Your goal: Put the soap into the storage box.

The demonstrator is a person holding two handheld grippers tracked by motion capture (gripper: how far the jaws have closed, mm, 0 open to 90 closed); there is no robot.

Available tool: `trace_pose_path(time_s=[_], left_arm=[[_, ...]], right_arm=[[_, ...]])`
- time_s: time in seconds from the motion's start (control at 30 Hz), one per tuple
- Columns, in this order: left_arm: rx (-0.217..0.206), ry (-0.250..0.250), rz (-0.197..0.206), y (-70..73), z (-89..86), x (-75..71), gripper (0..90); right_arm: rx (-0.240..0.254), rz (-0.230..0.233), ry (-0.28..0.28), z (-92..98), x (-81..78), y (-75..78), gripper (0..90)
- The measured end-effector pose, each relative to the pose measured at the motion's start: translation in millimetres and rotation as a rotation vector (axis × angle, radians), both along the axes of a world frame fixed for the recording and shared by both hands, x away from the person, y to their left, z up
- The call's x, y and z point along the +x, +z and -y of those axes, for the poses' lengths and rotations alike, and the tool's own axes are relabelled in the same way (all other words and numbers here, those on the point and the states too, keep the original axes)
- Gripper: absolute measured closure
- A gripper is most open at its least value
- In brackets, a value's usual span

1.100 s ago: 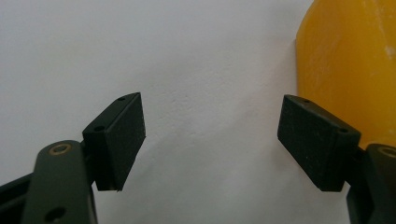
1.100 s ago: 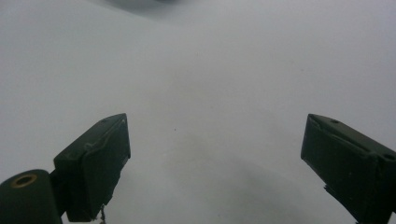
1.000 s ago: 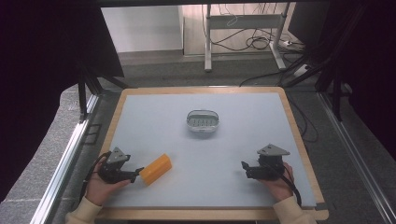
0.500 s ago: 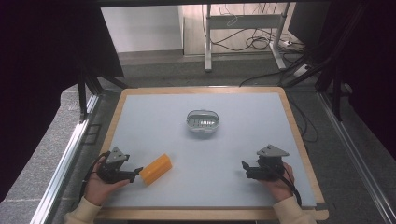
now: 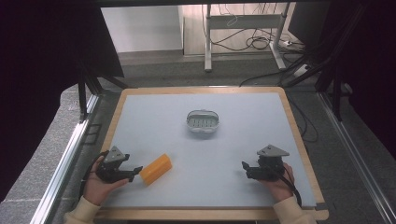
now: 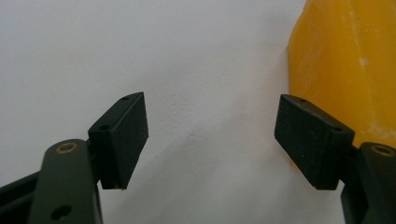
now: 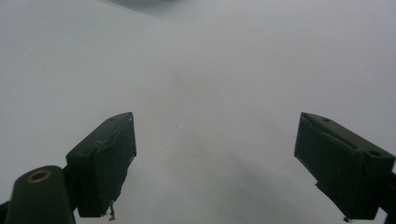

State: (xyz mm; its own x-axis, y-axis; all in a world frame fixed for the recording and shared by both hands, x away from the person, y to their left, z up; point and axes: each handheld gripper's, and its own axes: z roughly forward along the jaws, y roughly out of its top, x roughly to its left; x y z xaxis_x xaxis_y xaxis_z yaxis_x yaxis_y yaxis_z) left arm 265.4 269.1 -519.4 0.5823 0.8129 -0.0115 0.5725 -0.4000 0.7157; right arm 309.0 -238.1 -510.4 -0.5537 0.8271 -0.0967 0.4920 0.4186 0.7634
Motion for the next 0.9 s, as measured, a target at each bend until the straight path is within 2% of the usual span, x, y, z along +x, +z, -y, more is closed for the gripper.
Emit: trace_pose_path(time_s=[0.13, 0.23, 0.3, 0.4, 0.53, 0.57, 0.67, 0.9], left_arm=[[0.002, -0.010, -0.016, 4.2, 0.5, 1.4, 26.0], [0.010, -0.022, -0.012, 9.3, 0.8, 1.8, 26.1], [0.000, -0.033, -0.001, 20.8, 0.6, 0.9, 26.2], [0.000, -0.038, 0.005, 27.8, 1.5, -0.5, 26.2], [-0.001, -0.056, -0.021, 35.5, 5.9, -2.3, 26.2], [-0.022, -0.054, -0.051, 36.9, 8.6, -1.8, 26.2], [-0.041, -0.054, -0.060, 39.5, 10.3, -2.3, 26.3], [-0.064, -0.053, -0.034, 59.5, 10.7, -2.7, 26.6]], right_arm=[[0.014, -0.007, 0.013, 0.2, 1.1, -0.4, 13.4], [0.017, -0.007, 0.014, 0.2, 1.3, -0.4, 13.4], [0.031, -0.008, 0.014, 1.5, 0.1, 0.6, 13.4], [0.036, -0.007, 0.016, 2.4, -0.8, 0.6, 13.4], [0.033, -0.008, 0.020, 1.2, -2.0, 1.1, 13.6], [0.029, -0.006, 0.019, 0.3, -2.5, 0.7, 14.0], [0.024, -0.007, 0.016, 0.1, -2.4, 0.3, 14.0], [0.015, -0.009, 0.007, 1.0, -2.2, -0.8, 14.0]])
